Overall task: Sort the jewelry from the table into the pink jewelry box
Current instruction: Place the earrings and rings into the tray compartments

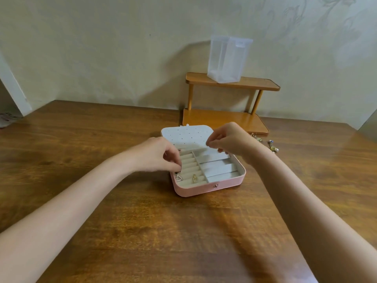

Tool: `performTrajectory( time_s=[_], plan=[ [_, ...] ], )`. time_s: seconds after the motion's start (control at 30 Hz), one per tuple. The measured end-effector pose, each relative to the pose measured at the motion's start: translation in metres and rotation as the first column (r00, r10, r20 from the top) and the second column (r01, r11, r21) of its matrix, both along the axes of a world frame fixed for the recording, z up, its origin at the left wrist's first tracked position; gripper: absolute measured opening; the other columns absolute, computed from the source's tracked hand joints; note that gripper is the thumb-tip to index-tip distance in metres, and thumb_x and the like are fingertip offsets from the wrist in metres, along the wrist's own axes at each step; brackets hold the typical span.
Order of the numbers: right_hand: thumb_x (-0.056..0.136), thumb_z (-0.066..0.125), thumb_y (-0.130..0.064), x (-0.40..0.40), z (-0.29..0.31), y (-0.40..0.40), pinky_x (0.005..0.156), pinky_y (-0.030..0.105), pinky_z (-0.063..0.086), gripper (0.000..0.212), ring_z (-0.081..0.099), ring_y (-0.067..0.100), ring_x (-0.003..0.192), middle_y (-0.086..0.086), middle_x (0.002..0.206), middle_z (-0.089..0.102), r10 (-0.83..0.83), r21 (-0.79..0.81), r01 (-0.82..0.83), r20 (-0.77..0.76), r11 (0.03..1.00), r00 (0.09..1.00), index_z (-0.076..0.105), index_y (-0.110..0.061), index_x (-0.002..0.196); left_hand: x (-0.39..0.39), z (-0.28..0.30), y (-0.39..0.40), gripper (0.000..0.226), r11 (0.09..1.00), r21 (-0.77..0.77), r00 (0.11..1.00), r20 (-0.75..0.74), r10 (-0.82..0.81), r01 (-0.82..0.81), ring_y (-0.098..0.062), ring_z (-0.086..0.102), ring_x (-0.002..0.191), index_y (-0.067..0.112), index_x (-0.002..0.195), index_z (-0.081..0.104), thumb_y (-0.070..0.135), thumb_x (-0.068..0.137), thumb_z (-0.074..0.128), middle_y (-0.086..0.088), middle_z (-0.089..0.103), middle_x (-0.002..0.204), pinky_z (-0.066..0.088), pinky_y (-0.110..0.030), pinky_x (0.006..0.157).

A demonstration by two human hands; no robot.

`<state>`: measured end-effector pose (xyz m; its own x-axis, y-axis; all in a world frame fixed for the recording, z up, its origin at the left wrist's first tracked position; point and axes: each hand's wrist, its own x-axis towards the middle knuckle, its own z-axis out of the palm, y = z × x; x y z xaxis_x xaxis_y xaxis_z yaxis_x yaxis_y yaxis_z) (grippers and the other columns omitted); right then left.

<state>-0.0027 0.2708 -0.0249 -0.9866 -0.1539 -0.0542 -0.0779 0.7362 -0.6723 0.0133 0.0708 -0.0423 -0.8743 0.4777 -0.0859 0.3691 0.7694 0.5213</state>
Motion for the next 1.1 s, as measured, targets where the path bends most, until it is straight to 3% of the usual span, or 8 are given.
performTrajectory(
  time_s=[0.13,0.27,0.33,0.53,0.63,0.77,0.9,1.1],
  plan=[
    [0.089,0.057,-0.005,-0.013,-0.005,0.025,0.059,0.018,0.045,0.013,0.053,0.012,0.07,0.006,0.086,0.061,-0.123,0.07,0.126,-0.046,0.99,0.991,0.069,-0.003,0.094,0.003,-0.001,0.009,0.008,0.996,-0.075,0.998,0.031,-0.048,0.05,-0.003,0.06,0.086,0.028,0.076,0.07,0.021,0.079,0.072,0.012,0.069,0.086,0.05,-0.026,0.078],
    [0.088,0.055,-0.002,-0.025,-0.018,0.052,0.074,0.033,0.053,0.017,0.06,0.025,0.086,0.011,0.093,0.065,-0.23,0.233,0.257,-0.137,0.938,0.963,0.067,-0.01,0.081,0.002,0.0,0.013,0.008,0.993,-0.112,0.999,0.017,-0.041,0.043,0.001,0.058,0.083,0.027,0.078,0.07,0.019,0.08,0.071,0.014,0.068,0.084,0.046,-0.017,0.072],
    [0.088,0.057,-0.003,-0.028,-0.026,0.063,0.078,0.036,0.053,0.013,0.061,0.027,0.088,0.014,0.099,0.067,-0.256,0.306,0.306,-0.192,0.901,0.947,0.07,-0.006,0.089,0.002,0.002,0.012,0.007,0.991,-0.13,0.999,0.012,-0.04,0.042,0.004,0.058,0.081,0.024,0.081,0.071,0.018,0.08,0.071,0.014,0.068,0.084,0.044,-0.013,0.069],
    [0.092,0.051,-0.008,-0.019,-0.041,0.059,0.087,0.029,0.043,0.034,0.055,0.024,0.112,0.008,0.126,0.06,0.01,0.378,0.03,-0.104,0.925,0.995,0.059,-0.014,0.125,0.002,0.0,0.02,0.007,0.98,-0.2,1.0,-0.025,-0.011,0.006,0.001,0.057,0.07,0.02,0.08,0.07,0.014,0.079,0.071,0.011,0.065,0.08,0.049,-0.016,0.067],
    [0.093,0.043,-0.002,-0.021,-0.046,0.055,0.098,0.034,0.036,0.038,0.048,0.026,0.119,0.008,0.131,0.056,0.097,0.426,-0.039,-0.116,0.904,0.988,0.059,-0.015,0.126,0.001,-0.001,0.02,0.006,0.98,-0.2,1.0,-0.002,0.002,-0.003,-0.001,0.057,0.071,0.019,0.081,0.069,0.013,0.08,0.07,0.005,0.066,0.084,0.051,-0.022,0.073],
    [0.087,0.056,-0.002,-0.022,-0.046,0.066,0.074,0.026,0.045,0.026,0.058,0.021,0.091,0.01,0.107,0.068,0.036,0.366,0.024,-0.155,0.93,0.987,0.071,-0.012,0.105,-0.003,0.002,0.02,0.006,0.974,-0.226,0.999,0.04,-0.01,0.018,-0.004,0.058,0.074,0.018,0.083,0.07,0.013,0.08,0.069,0.002,0.067,0.087,0.052,-0.029,0.078],
    [0.084,0.065,-0.012,-0.019,-0.037,0.081,0.075,0.028,0.048,0.014,0.06,0.02,0.088,0.007,0.096,0.069,-0.043,0.347,0.062,-0.061,0.936,0.997,0.074,-0.01,0.095,-0.006,0.005,0.024,0.007,0.964,-0.262,0.996,0.087,-0.026,0.048,-0.01,0.061,0.081,0.02,0.084,0.07,0.014,0.08,0.069,0.001,0.066,0.089,0.052,-0.034,0.082],
    [0.084,0.062,0.001,-0.011,-0.022,0.096,0.068,0.02,0.05,0.013,0.058,0.014,0.083,0.004,0.095,0.064,-0.193,-0.099,0.197,0.048,0.975,0.98,0.071,-0.004,0.091,-0.004,0.01,0.021,0.012,0.968,-0.25,0.996,0.087,-0.011,0.033,-0.006,0.063,0.085,0.026,0.078,0.067,0.014,0.081,0.07,0.006,0.069,0.087,0.051,-0.028,0.082]
  ],
)
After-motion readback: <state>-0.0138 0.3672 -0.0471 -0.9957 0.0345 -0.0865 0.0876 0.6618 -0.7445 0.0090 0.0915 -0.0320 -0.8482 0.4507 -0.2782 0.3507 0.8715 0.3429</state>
